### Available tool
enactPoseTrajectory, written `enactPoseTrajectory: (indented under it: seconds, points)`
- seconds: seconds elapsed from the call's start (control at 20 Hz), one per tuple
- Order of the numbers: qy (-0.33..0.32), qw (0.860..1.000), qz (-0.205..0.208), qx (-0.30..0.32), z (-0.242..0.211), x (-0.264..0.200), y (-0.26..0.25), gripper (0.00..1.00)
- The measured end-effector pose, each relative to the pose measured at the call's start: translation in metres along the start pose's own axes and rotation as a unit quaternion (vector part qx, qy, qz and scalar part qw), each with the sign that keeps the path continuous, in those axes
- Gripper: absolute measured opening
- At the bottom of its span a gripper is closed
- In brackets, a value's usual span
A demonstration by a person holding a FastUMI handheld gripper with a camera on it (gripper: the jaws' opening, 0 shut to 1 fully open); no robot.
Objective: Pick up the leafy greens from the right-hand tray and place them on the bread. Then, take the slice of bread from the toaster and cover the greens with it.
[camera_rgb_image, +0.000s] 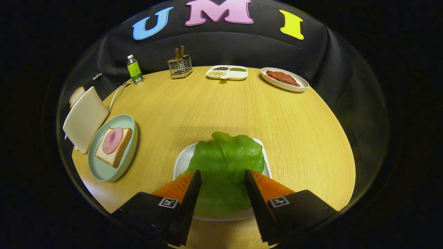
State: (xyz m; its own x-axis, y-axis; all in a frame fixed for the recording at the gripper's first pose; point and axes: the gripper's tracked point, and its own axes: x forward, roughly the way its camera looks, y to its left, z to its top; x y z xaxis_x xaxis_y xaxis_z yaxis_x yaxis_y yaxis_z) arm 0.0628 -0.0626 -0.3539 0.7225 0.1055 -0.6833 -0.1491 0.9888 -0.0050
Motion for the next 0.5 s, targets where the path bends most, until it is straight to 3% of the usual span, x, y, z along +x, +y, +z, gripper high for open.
enactPoseTrajectory:
  seconds: [0.1,0.2,0.3,0.35,0.45,0.5]
  points:
    - [0.006,1.0,0.001,-0.006,-0.001,-0.0004,-0.0037,0.78]
    - [0.007,1.0,0.001,0.009,-0.0007,-0.0012,-0.0045,0.42]
    - [0.007,1.0,0.001,0.006,-0.0005,-0.0014,-0.0082,0.42]
    - [0.01,1.0,0.005,0.01,-0.0003,-0.002,-0.0068,0.21]
    - [0.011,1.0,0.016,0.007,-0.0031,0.0011,-0.0058,0.2]
    - [0.013,1.0,0.022,0.011,-0.003,-0.0004,-0.0063,0.14]
